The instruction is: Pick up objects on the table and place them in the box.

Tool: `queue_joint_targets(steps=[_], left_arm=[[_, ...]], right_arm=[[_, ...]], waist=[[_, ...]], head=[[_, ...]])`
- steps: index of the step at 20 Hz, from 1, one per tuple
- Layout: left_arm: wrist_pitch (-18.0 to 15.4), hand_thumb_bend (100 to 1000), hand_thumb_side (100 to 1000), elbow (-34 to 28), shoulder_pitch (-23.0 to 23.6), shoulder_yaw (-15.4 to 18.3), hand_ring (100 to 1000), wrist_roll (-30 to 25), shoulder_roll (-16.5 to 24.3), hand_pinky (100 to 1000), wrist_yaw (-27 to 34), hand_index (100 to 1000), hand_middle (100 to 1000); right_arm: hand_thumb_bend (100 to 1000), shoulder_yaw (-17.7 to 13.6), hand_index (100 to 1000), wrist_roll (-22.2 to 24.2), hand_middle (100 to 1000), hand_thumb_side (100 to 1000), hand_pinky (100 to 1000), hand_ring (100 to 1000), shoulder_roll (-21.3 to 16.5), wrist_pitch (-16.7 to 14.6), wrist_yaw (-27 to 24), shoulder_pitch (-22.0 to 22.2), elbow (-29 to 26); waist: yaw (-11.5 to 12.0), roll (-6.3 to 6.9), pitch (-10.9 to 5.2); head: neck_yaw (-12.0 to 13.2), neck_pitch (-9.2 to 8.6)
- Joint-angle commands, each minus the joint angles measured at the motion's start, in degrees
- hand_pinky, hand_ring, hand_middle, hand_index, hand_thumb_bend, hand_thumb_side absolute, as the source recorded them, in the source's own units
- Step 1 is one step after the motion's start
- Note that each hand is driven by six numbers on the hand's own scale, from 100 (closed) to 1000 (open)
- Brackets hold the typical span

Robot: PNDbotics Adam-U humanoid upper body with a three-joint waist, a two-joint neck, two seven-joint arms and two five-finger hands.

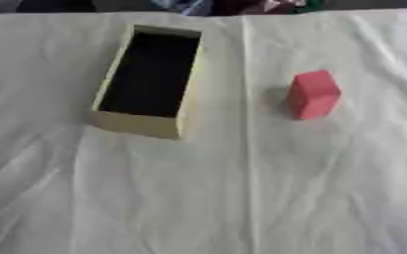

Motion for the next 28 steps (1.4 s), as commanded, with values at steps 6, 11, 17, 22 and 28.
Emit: queue_joint_targets(steps=[6, 11, 17, 22, 28], left_arm=[[0.14, 100, 110, -1.16, -0.1, 0.52, 540, 0.02, 0.44, 564, -0.05, 699, 549], [0.3, 100, 111, -1.16, -0.03, 0.2, 540, -0.31, 0.48, 564, 0.14, 699, 549], [0.33, 100, 110, -1.16, 0.08, -0.24, 540, -0.84, 0.5, 564, 0.44, 699, 548], [0.36, 100, 111, -1.16, 0.05, -0.53, 540, -1.22, 0.56, 564, 0.65, 698, 548], [0.45, 100, 114, -1.16, 0.07, -0.75, 540, -1.57, 0.61, 564, 0.87, 698, 548]], right_arm=[[100, -0.43, 820, 0.09, 714, 265, 787, 659, -3.89, 0.98, 1.61, -1.61, -0.98], [100, 1.47, 843, 1.02, 762, 294, 798, 712, -13.72, 6.08, 12.35, -7.54, -0.98], [100, 5.76, 865, 10.1, 807, 347, 819, 764, -22.81, 10.28, 20.17, -15.08, -0.98], [100, 8.59, 896, 23.74, 854, 472, 841, 817, -26.52, 8.34, 25.29, -19.74, 0.37], [205, 11.48, 942, 38.42, 903, 458, 846, 834, -27.22, 3.35, 27.51, -25.42, 5.97]], waist=[[0.12, -0.46, -1.23], [0.68, -0.6, -1.57], [1.68, -0.57, -1.92], [2.11, -0.64, -2.1], [2.31, -0.88, -2.31]], head=[[0.06, 0.04], [-0.69, 0.02], [-2.09, 0.15], [-2.87, 0.02], [-3.38, -0.29]])
